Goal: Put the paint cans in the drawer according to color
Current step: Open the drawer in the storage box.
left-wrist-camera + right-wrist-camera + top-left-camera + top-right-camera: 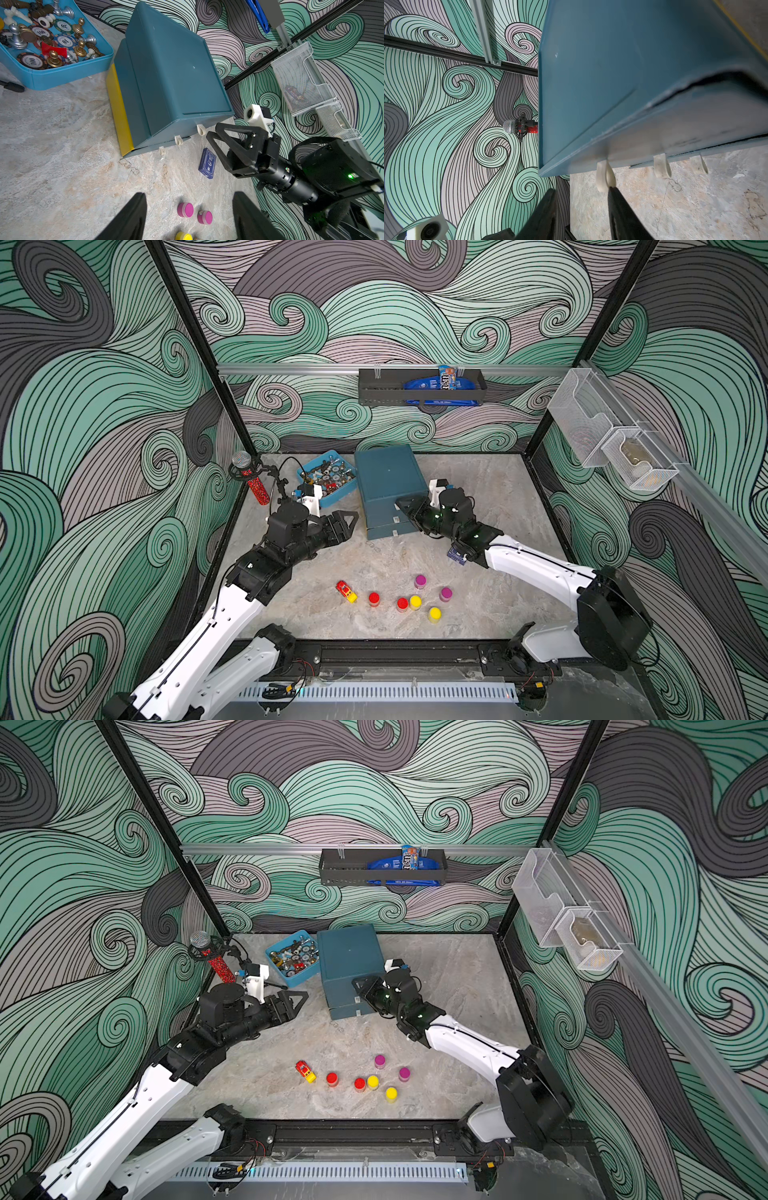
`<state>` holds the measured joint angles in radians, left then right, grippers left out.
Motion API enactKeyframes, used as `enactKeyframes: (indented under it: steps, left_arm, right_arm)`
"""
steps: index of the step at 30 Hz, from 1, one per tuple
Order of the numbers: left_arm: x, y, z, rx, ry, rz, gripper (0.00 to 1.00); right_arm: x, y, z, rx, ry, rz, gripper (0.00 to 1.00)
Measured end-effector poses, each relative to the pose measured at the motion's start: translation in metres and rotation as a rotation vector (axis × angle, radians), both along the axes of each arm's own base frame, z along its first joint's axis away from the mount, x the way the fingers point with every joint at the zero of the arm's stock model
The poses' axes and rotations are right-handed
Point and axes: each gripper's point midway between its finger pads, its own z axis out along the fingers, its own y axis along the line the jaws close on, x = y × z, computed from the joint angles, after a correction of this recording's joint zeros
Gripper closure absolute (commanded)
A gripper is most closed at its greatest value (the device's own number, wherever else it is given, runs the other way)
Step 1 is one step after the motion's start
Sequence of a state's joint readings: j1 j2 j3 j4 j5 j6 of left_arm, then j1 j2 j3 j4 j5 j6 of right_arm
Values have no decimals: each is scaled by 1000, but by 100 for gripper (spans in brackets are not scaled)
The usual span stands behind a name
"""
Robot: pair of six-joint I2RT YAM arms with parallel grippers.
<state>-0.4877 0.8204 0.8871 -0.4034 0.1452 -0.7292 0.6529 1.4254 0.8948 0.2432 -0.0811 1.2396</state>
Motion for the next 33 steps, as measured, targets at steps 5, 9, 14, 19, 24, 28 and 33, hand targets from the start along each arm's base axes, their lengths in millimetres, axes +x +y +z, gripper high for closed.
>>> enactKeyframes:
  steps: [5,9,14,19,24,28,33]
  left_arm:
    - [-2,-2,4,-14,-11,-16,31]
    - [-3,-3,5,-16,-11,-23,31]
    - [-4,-3,5,-16,-12,-27,31]
    - [-4,-4,6,-16,-14,-31,31]
    - [-5,-4,16,-22,-38,-34,31]
    - [-6,-3,18,-25,-45,-34,31]
    - [-7,-2,19,-25,-50,-35,31]
  right_arm:
    - [3,4,-12,-6,23,4,61]
    - [0,2,-20,-4,46,-2,48]
    - [-2,0,-26,-9,62,-5,52]
    - [-1,0,-25,-8,59,-7,61]
    - [4,2,-22,2,49,-16,71]
    - [7,2,-24,5,49,-25,82]
    - [8,1,-24,9,53,-40,100]
